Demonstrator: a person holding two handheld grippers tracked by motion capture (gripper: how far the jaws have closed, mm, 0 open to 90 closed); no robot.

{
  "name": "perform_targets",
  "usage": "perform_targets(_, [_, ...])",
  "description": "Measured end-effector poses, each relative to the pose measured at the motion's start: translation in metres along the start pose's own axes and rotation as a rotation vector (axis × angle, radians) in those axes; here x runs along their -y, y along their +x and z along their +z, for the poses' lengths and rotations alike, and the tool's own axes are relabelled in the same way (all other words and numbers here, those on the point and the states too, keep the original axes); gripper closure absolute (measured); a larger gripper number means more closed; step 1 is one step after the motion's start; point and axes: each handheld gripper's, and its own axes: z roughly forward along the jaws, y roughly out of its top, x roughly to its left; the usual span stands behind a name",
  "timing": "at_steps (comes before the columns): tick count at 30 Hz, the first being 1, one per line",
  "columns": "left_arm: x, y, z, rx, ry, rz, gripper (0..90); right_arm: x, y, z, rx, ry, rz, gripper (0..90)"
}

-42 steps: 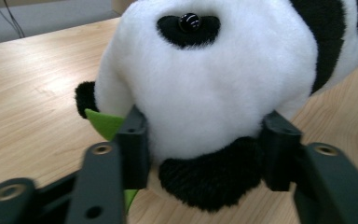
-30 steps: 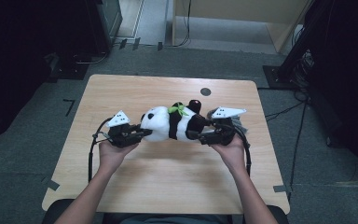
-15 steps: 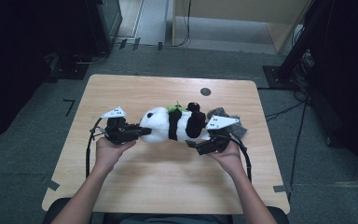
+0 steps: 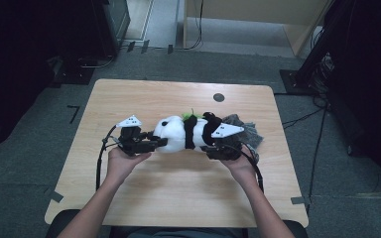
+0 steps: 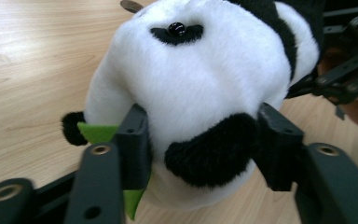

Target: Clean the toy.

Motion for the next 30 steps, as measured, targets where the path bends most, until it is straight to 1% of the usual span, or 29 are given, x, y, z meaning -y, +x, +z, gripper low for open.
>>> perform_targets(1, [0.000, 0.001, 0.000, 0.000, -0.013, 0.013, 35.6, 0.000, -0.002, -0.001, -0.005, 0.000, 0.013, 45.6])
perform_targets(3, [0.001, 0.001, -0.003, 0.001, -0.058, 0.050, 30.4, -0.001, -0.005, -0.002, -0.020, 0.000, 0.046, 45.6])
perform_targets(4, [0.002, 0.002, -0.004, -0.005, -0.068, 0.071, 28.9, -0.001, -0.008, -0.004, -0.030, -0.002, 0.066, 45.7])
perform_targets(6, [0.002, 0.002, -0.006, -0.023, -0.077, 0.095, 28.2, -0.002, -0.011, -0.006, -0.038, -0.006, 0.087, 45.7])
perform_targets(7, [0.003, 0.002, -0.008, -0.033, -0.080, 0.108, 28.3, -0.002, -0.013, -0.007, -0.036, -0.007, 0.094, 45.7])
perform_targets(8, [0.004, 0.003, -0.009, -0.033, -0.077, 0.121, 28.6, -0.002, -0.015, -0.009, -0.035, -0.008, 0.106, 45.6])
perform_targets(9, [0.006, 0.004, -0.010, -0.038, -0.071, 0.141, 29.9, -0.002, -0.018, -0.011, -0.036, -0.014, 0.130, 45.5])
perform_targets(10, [0.008, 0.005, -0.010, -0.039, -0.057, 0.163, 30.2, -0.001, -0.021, -0.013, -0.048, -0.020, 0.168, 45.4])
perform_targets(11, [0.011, 0.006, -0.010, -0.048, -0.035, 0.185, 30.2, 0.000, -0.025, -0.015, -0.060, -0.033, 0.200, 45.5])
perform_targets(12, [0.013, 0.006, -0.009, -0.048, -0.032, 0.194, 30.1, 0.001, -0.029, -0.018, -0.074, -0.044, 0.224, 45.4])
perform_targets(13, [0.015, 0.006, -0.008, -0.043, -0.034, 0.202, 30.1, 0.001, -0.030, -0.020, -0.082, -0.045, 0.235, 45.4])
perform_targets(15, [0.017, 0.004, -0.006, -0.029, -0.048, 0.213, 30.1, 0.001, -0.032, -0.025, -0.092, -0.038, 0.238, 45.2])
perform_targets(17, [0.017, 0.000, -0.003, -0.030, -0.063, 0.242, 29.5, 0.000, -0.031, -0.027, -0.100, -0.040, 0.238, 45.1])
perform_targets(18, [0.017, -0.001, -0.002, -0.030, -0.066, 0.250, 27.9, 0.000, -0.030, -0.028, -0.115, -0.041, 0.246, 45.0])
perform_targets(20, [0.018, -0.003, 0.001, -0.015, -0.081, 0.259, 24.2, -0.001, -0.029, -0.029, -0.150, -0.040, 0.258, 44.8])
perform_targets(22, [0.019, -0.005, 0.002, -0.014, -0.091, 0.265, 22.4, -0.003, -0.026, -0.030, -0.163, -0.043, 0.248, 44.8])
perform_targets(24, [0.019, -0.006, 0.003, -0.012, -0.106, 0.259, 19.6, -0.004, -0.024, -0.031, -0.189, -0.044, 0.242, 45.1])
perform_targets(26, [0.019, -0.008, 0.003, -0.037, -0.123, 0.260, 18.3, -0.006, -0.020, -0.030, -0.230, -0.044, 0.242, 45.7])
perform_targets(28, [0.019, -0.007, 0.002, -0.051, -0.136, 0.249, 18.9, -0.007, -0.014, -0.027, -0.256, -0.037, 0.233, 46.1])
perform_targets(30, [0.019, -0.004, 0.000, -0.041, -0.146, 0.227, 24.1, -0.008, -0.011, -0.025, -0.263, -0.039, 0.240, 46.2])
